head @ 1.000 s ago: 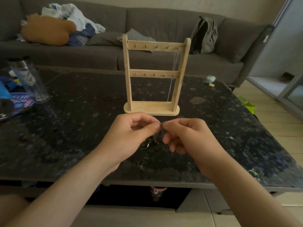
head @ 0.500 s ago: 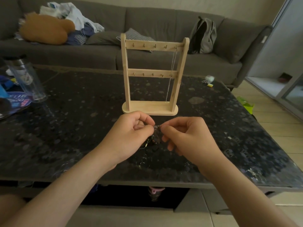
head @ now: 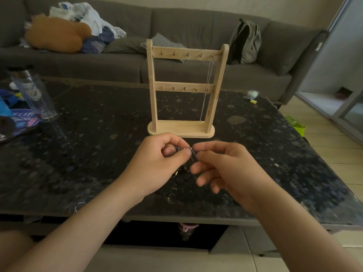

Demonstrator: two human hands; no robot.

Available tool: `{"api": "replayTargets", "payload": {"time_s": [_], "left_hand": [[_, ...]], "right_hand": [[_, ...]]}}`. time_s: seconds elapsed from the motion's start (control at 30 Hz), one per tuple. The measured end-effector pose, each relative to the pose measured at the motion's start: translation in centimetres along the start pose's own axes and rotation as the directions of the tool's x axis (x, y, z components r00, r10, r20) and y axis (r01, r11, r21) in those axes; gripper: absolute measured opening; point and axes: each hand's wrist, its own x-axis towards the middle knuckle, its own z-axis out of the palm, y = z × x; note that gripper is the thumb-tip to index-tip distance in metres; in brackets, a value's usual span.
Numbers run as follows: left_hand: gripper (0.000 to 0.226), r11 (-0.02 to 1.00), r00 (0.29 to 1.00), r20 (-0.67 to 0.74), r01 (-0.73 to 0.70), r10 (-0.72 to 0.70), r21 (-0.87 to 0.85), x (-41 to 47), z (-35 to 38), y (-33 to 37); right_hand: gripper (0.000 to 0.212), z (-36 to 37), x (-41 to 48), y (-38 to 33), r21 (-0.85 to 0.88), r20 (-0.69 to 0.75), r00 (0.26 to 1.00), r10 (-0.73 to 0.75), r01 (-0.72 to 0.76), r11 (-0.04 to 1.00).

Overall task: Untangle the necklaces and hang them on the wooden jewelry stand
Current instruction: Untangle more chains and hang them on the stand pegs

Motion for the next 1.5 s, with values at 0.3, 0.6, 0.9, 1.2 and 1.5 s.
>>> {"api": "replayTargets", "payload": {"time_s": [0.3,0.6,0.9,1.2,1.5], "left_hand": [[0.007,0.972,0.991,-0.008,-0.132,0.136,0.193,0.1,0.0,-0.5],[0.010,0.999,0.999,0.045,-0.029,0.027,0.030,0.0,1.4,-0.5],[0.009,0.975,0.993,0.029,-0.116,0.112,0.192,-0.1,1.2,-0.7],[0.012,0.998,0.997,0.047,-0.060,0.059,0.034,0.3,0.4,-0.8],[0.013,0.979,0.987,0.065,-0.153,0.146,0.136,0.3,-0.5,-0.1]], "right_hand": [[0.010,0.7,-0.4,-0.1,-0.249,-0.031,0.993,-0.118,0.107,0.963],[0.025,1.2,0.2,0.1,-0.203,-0.004,0.997,-0.083,0.080,0.976],[0.033,1.3,0.3,-0.2,0.069,0.017,1.000,0.020,-0.021,0.997],[0.025,0.8,0.5,0.1,0.475,-0.005,0.993,0.118,-0.102,0.874],[0.007,0.8,0.2,0.6,-0.123,-0.120,0.958,-0.260,0.246,0.961]]}}
